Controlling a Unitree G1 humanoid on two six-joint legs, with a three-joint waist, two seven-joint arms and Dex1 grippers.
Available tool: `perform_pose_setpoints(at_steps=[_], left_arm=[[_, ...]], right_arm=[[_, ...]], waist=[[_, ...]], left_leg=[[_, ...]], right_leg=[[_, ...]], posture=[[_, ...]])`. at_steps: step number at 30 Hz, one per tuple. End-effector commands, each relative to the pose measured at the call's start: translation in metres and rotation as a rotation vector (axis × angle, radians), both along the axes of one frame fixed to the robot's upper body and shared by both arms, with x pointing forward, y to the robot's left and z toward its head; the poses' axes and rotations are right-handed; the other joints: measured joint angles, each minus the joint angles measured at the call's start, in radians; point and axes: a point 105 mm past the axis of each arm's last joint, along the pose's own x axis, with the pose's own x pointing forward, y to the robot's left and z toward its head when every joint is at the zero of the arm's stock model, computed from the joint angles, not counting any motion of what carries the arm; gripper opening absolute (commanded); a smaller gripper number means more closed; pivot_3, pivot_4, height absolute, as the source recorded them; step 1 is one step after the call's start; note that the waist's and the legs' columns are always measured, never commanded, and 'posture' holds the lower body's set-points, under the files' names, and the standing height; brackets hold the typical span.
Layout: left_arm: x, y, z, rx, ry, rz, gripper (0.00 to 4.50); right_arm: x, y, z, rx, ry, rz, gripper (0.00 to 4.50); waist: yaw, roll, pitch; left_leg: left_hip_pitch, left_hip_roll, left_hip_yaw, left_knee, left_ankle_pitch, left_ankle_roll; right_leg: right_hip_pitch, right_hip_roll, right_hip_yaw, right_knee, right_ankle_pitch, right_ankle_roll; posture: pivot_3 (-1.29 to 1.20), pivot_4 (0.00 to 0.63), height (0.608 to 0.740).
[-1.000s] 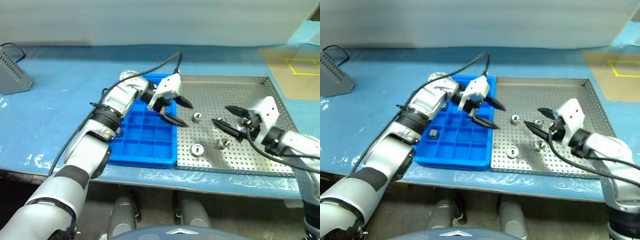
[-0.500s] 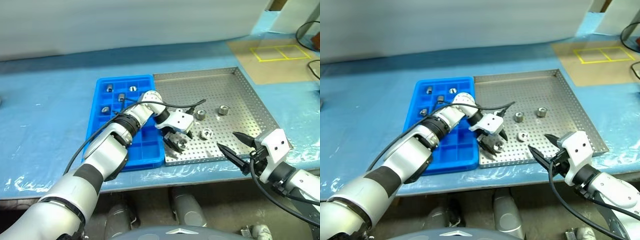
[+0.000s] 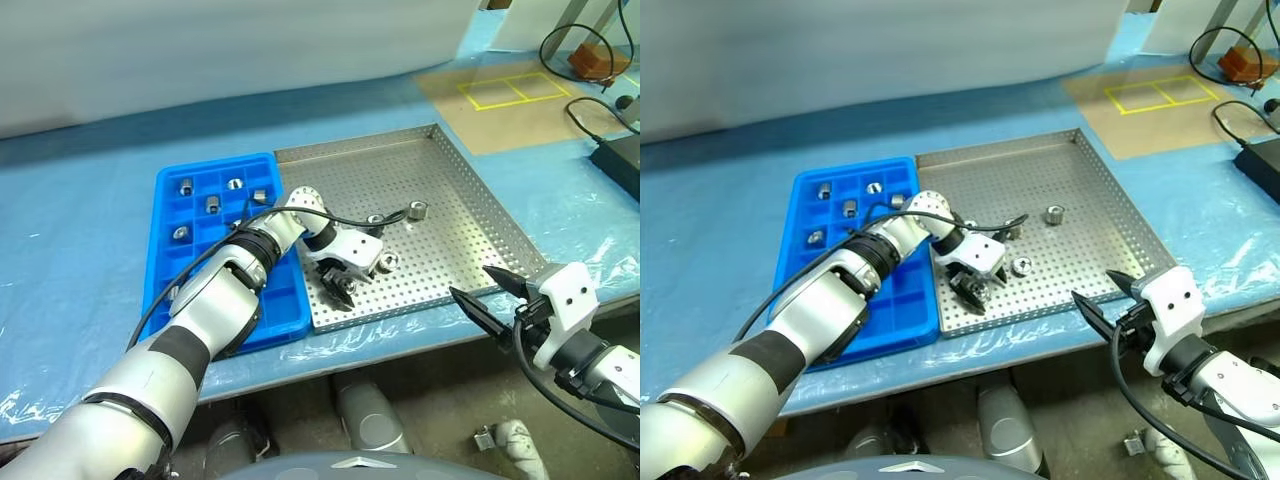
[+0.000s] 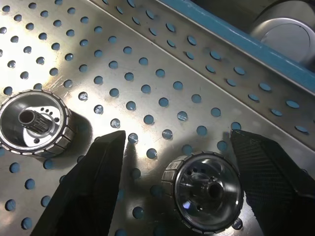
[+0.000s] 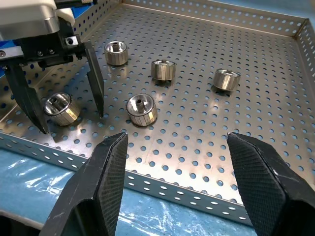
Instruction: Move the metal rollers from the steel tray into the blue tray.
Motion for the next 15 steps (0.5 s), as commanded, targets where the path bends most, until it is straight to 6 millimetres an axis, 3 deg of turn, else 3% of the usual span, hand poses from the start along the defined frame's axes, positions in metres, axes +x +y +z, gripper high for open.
perform_pose_setpoints(at_steps=[1,15], left_arm=[[0.0032,-0.0022,0.0064,-0.012,-0.031,-0.003,3.57],[0.0044,0.0076,0.0014,-0.007,-0.016,0.019,3.57]], right_arm=[[0.0003,0.0063,0.0113,-0.015,-0.05,0.01,3.3],[0.007,0.0155,0.016,0.002,-0.039,0.037,3.3]], waist=[[-0.009,0.0,0.0],[-0.027,0.0,0.0]], left_leg=[[0.0,-0.001,-0.001,0.0,0.0,0.0],[0.002,-0.008,-0.013,0.0,-0.001,0.0]], right_leg=[[0.0,0.0,0.0,0.0,0.0,0.0],[0.013,-0.007,-0.011,-0.005,0.0,0.001]], posture=[[-0.89,0.15,0.74],[-0.82,0.15,0.74]])
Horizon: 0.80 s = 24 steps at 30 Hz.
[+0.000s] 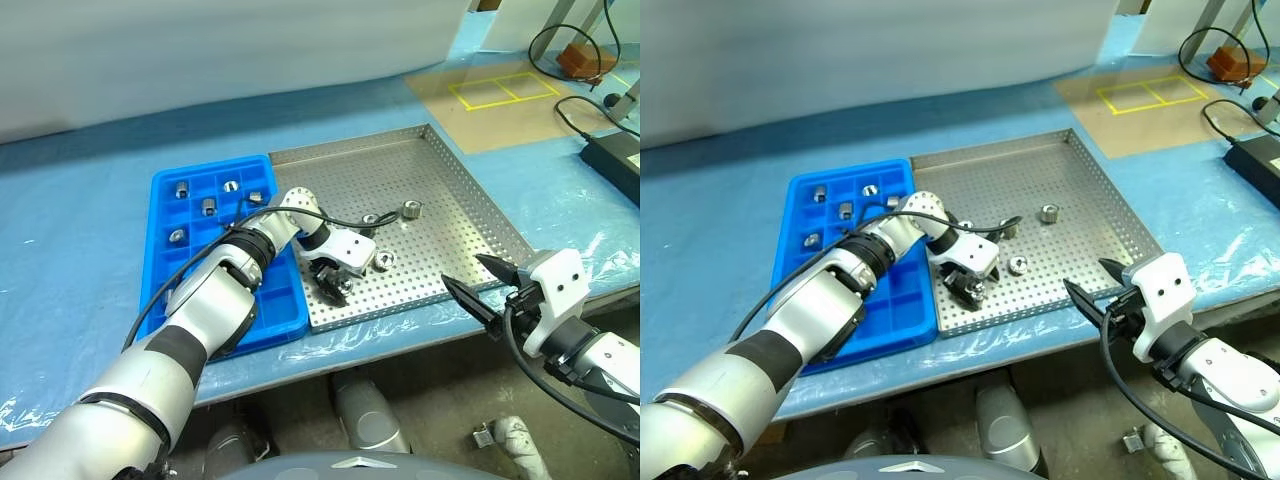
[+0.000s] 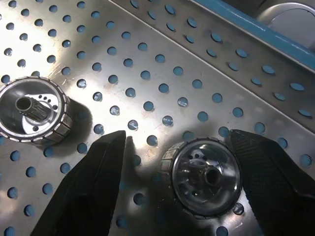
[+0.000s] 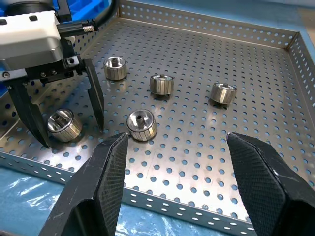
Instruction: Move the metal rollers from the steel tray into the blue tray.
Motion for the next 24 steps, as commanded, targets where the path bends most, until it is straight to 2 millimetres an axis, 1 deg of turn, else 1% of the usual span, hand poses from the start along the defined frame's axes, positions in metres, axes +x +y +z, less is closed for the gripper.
perform_pose_setpoints(at_steps=[1,8,11,13,15,17,19,22,24], left_arm=[[-0.0001,-0.0018,0.0033,-0.023,-0.005,-0.001,3.57],[-0.0046,-0.0001,-0.003,-0.018,0.016,-0.01,3.57],[-0.0064,-0.0002,-0.0034,-0.026,0.031,-0.013,3.05],[-0.0036,-0.0036,-0.0039,-0.037,0.018,0.017,2.42],[-0.0058,-0.003,-0.0046,-0.03,0.031,0.005,2.42],[-0.0093,-0.0005,-0.0039,-0.026,0.052,-0.023,2.09],[-0.0056,-0.003,-0.0042,-0.038,0.043,0.02,1.79],[-0.0039,-0.0022,-0.0038,-0.049,0.047,0.041,1.79],[-0.0026,-0.0012,0.0,-0.067,0.056,0.053,1.79]], right_arm=[[-0.0006,0.0047,0.0072,-0.008,-0.022,0.026,3.3],[0.0002,0.0044,0.0064,-0.011,-0.014,0.031,3.3],[-0.0002,0.0036,0.0052,-0.013,-0.009,0.029,3.3],[-0.0006,0.0036,0.005,-0.016,-0.007,0.028,3.3],[-0.0004,0.0037,0.0051,-0.017,-0.007,0.027,3.3],[-0.0002,0.0036,0.0051,-0.02,-0.006,0.025,3.3],[0.0005,0.0047,0.0052,-0.016,-0.007,0.028,3.3],[0.0014,0.006,0.0051,-0.016,-0.007,0.035,3.3],[0.0021,0.0078,0.0055,-0.016,-0.007,0.05,3.3]], waist=[[0.0,0.0,0.0],[-0.001,0.0,0.0],[-0.002,0.0,0.0],[-0.002,0.0,0.0],[-0.002,0.0,0.0],[-0.004,0.0,0.0],[-0.007,0.0,0.0],[-0.01,0.0,0.0],[-0.012,0.0,0.0]], left_leg=[[0.0,0.0,0.0,0.0,0.0,0.0],[-0.001,-0.001,-0.001,0.0,0.0,0.001],[-0.001,-0.002,-0.001,0.0,-0.001,0.002],[-0.001,-0.004,-0.001,0.0,-0.002,0.003],[-0.001,-0.006,-0.001,0.0,-0.002,0.004],[-0.001,-0.007,-0.001,0.0,-0.003,0.005],[-0.001,-0.007,-0.001,0.001,-0.003,0.006],[-0.001,-0.007,-0.002,0.001,-0.003,0.006],[-0.001,-0.007,-0.002,0.001,-0.003,0.006]], right_leg=[[0.0,0.0,-0.001,0.0,0.0,0.0],[0.001,-0.003,-0.004,0.0,0.002,-0.003],[0.002,-0.005,-0.005,0.0,0.001,-0.002],[0.002,-0.007,-0.006,0.0,0.001,-0.002],[0.003,-0.008,-0.006,0.0,0.001,-0.002],[0.003,-0.009,-0.006,0.0,0.0,-0.001],[0.003,-0.01,-0.006,0.0,0.0,0.0],[0.003,-0.01,-0.006,0.0,0.0,-0.001],[0.003,-0.01,-0.006,0.0,0.0,0.0]], posture=[[-0.82,0.15,0.74],[-0.81,0.15,0.74],[-0.81,0.15,0.74],[-0.81,0.15,0.74],[-0.81,0.15,0.74],[-0.81,0.15,0.74],[-0.81,0.15,0.74],[-0.8,0.15,0.74],[-0.79,0.15,0.74]])
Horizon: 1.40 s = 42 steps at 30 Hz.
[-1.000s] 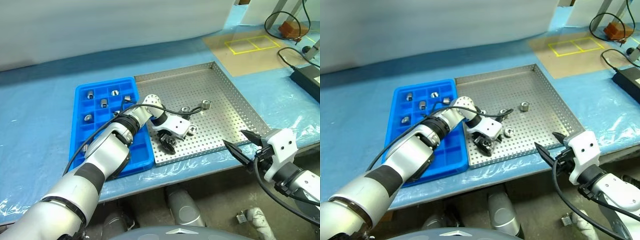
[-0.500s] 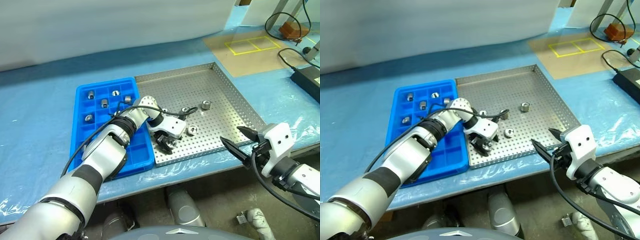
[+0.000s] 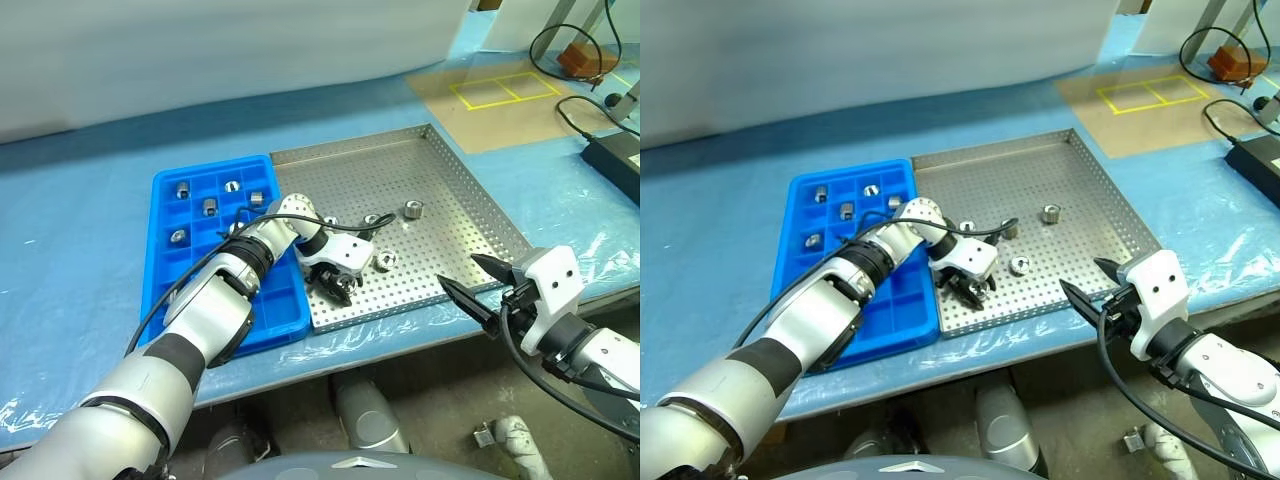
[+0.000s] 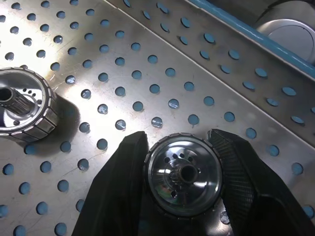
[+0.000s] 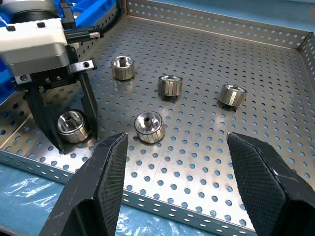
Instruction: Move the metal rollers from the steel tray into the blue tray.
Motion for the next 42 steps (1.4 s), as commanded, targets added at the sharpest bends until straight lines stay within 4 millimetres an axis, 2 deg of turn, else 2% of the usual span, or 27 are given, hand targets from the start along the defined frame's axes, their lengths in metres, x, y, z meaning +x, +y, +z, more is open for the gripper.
perform_pose_setpoints(at_steps=[1,3,5,11,17,22,29,33,35,38,42], left_arm=[[0.002,-0.001,0.009,-0.05,0.0,0.018,1.79],[0.008,-0.003,0.023,-0.121,-0.051,0.03,1.79],[0.01,-0.003,0.045,-0.198,-0.07,0.03,1.79],[0.021,0.016,0.094,-0.361,-0.072,0.136,1.79],[0.025,0.046,0.122,-0.459,-0.096,0.287,1.79],[0.029,0.073,0.136,-0.525,-0.13,0.454,1.79],[0.025,0.111,0.131,-0.544,-0.163,0.656,1.79],[0.021,0.135,0.094,-0.487,-0.116,0.784,1.79],[0.023,0.137,0.085,-0.504,-0.078,0.842,1.79],[0.029,0.135,0.084,-0.546,-0.041,0.894,1.79],[0.044,0.13,0.08,-0.549,-0.059,0.939,1.79]], right_arm=[[0.001,0.005,0.006,-0.012,-0.022,0.034,3.3],[0.003,0.007,0.009,-0.012,-0.031,0.059,3.3],[0.006,0.009,0.013,-0.017,-0.04,0.09,3.3],[0.022,0.027,0.023,-0.03,-0.064,0.238,3.3],[0.046,0.059,0.034,-0.025,-0.096,0.407,3.3],[0.063,0.094,0.042,-0.014,-0.119,0.597,3.3],[0.081,0.129,0.042,-0.005,-0.136,0.793,3.3],[0.09,0.143,0.036,-0.002,-0.128,0.876,3.3],[0.094,0.146,0.037,-0.001,-0.135,0.891,3.3],[0.096,0.148,0.035,-0.019,-0.142,0.903,3.3],[0.093,0.15,0.028,-0.034,-0.129,0.921,3.3]], waist=[[-0.002,0.0,0.0],[-0.002,0.0,0.0],[-0.001,0.0,0.0],[0.003,0.0,0.0],[0.031,0.002,0.001],[0.101,0.002,0.003],[0.246,0.004,0.004],[0.34,0.004,0.004],[0.384,0.004,0.004],[0.447,0.004,0.004],[0.47,0.004,0.004]], left_leg=[[0.0,0.0,0.0,0.0,0.0,0.0],[0.0,0.0,0.0,0.0,0.0,0.0],[-0.001,0.0,0.0,0.0,0.0,0.0],[-0.001,0.0,-0.001,0.0,0.001,0.002],[0.0,0.001,-0.002,0.0,0.001,0.002],[-0.001,0.002,-0.002,0.002,0.002,0.002],[0.0,0.009,-0.001,0.005,0.005,-0.004],[0.0,0.009,0.001,0.007,0.007,-0.006],[0.0,0.01,0.002,0.006,0.009,-0.009],[-0.002,0.011,0.003,0.005,0.011,-0.014],[-0.001,0.011,0.005,0.005,0.013,-0.016]], right_leg=[[0.0,0.0,0.0,0.0,0.0,0.0],[0.0,0.0,0.0,0.0,-0.001,0.001],[0.0,0.0,0.0,0.0,0.0,0.001],[0.0,0.0,-0.001,0.0,0.001,-0.002],[0.0,0.0,-0.002,0.002,0.001,-0.002],[-0.002,0.0,-0.002,0.009,0.001,-0.003],[-0.005,0.002,-0.003,0.021,-0.002,-0.008],[-0.014,0.001,0.001,0.035,-0.008,-0.018],[-0.017,0.001,0.002,0.039,-0.008,-0.018],[-0.02,0.002,0.002,0.043,-0.009,-0.019],[-0.021,0.001,0.005,0.048,-0.009,-0.02]], posture=[[-0.79,0.15,0.74],[-0.77,0.15,0.74],[-0.76,0.15,0.74],[-0.66,0.15,0.74],[-0.51,0.15,0.74],[-0.35,0.15,0.74],[-0.19,0.15,0.74],[-0.12,0.15,0.74],[-0.11,0.15,0.74],[-0.11,0.15,0.74],[-0.11,0.15,0.74]])
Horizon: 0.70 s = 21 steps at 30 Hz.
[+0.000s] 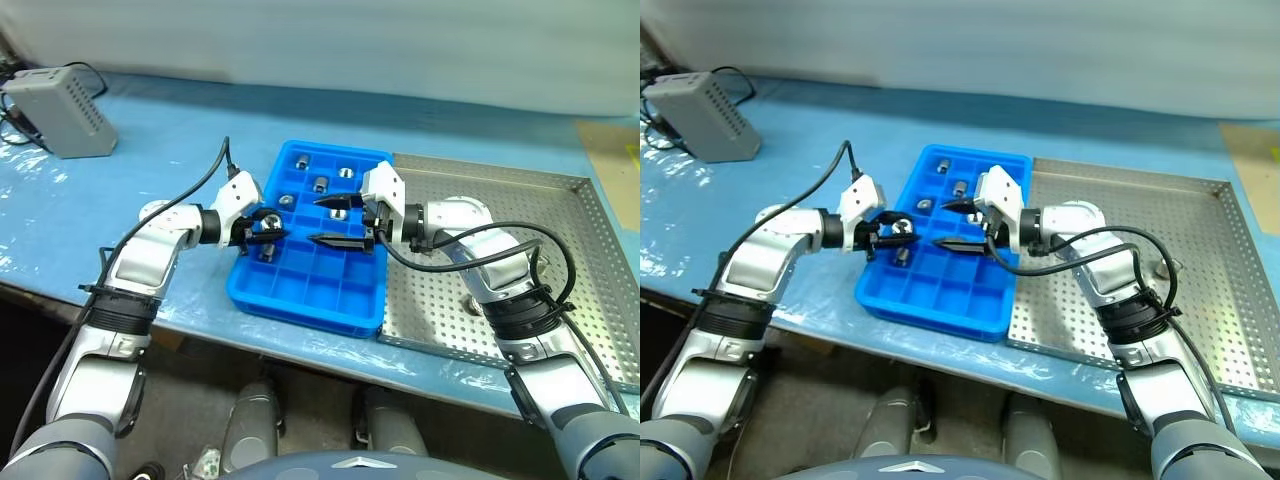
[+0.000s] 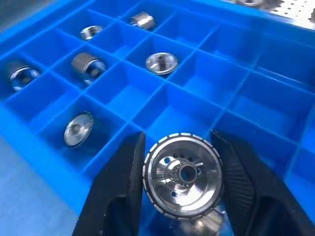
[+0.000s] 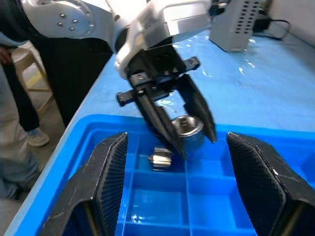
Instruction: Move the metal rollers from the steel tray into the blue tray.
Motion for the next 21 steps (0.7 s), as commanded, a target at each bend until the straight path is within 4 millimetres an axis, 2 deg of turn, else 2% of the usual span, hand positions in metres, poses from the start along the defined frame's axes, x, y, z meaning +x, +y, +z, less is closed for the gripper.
perform_pose_setpoints(at_steps=[1,5,10,13,19,21], left_arm=[[0.013,-0.009,0.017,-0.038,-0.053,0.021,1.79],[0.021,-0.016,0.013,-0.048,-0.035,0.014,1.79],[0.016,-0.031,0.009,-0.081,0.028,-0.05,1.79],[0.012,-0.032,-0.004,-0.023,0.048,-0.075,1.79],[0.015,-0.029,-0.014,-0.011,0.088,-0.054,1.79],[0.019,-0.03,-0.013,-0.036,0.098,-0.035,2.51]], right_arm=[[-0.004,0.001,0.004,0.0,-0.035,0.02,3.3],[-0.004,-0.002,0.003,0.003,-0.028,-0.005,3.3],[-0.004,-0.007,0.001,0.01,-0.017,-0.041,3.3],[-0.004,-0.009,0.001,0.013,-0.015,-0.059,3.3],[-0.004,-0.013,0.002,0.014,-0.016,-0.085,3.3],[-0.003,-0.015,0.001,0.013,-0.018,-0.093,3.3]], waist=[[0.001,0.0,0.0],[-0.006,-0.001,0.0],[-0.01,-0.001,-0.001],[-0.011,-0.001,-0.001],[-0.012,-0.001,-0.001],[-0.012,-0.001,-0.001]], left_leg=[[0.0,0.0,0.0,0.0,0.0,0.0],[0.002,0.0,0.0,0.0,0.002,-0.002],[0.002,0.001,0.001,-0.007,0.005,-0.006],[-0.002,0.002,0.001,-0.008,0.007,-0.004],[-0.002,0.005,0.002,-0.008,0.007,-0.005],[-0.001,0.005,0.002,-0.008,0.008,-0.006]], right_leg=[[0.0,0.0,0.001,0.001,0.0,0.0],[-0.001,0.0,0.003,0.003,0.0,0.0],[-0.005,0.002,0.003,0.003,0.0,0.0],[-0.011,0.004,0.003,0.003,0.0,-0.001],[-0.011,0.006,0.003,0.003,0.0,-0.001],[-0.011,0.006,0.003,0.003,0.0,-0.001]], posture=[[-0.12,0.15,0.74],[-0.14,0.15,0.74],[-0.16,0.15,0.74],[-0.19,0.15,0.74],[-0.21,0.15,0.74],[-0.21,0.15,0.74]])
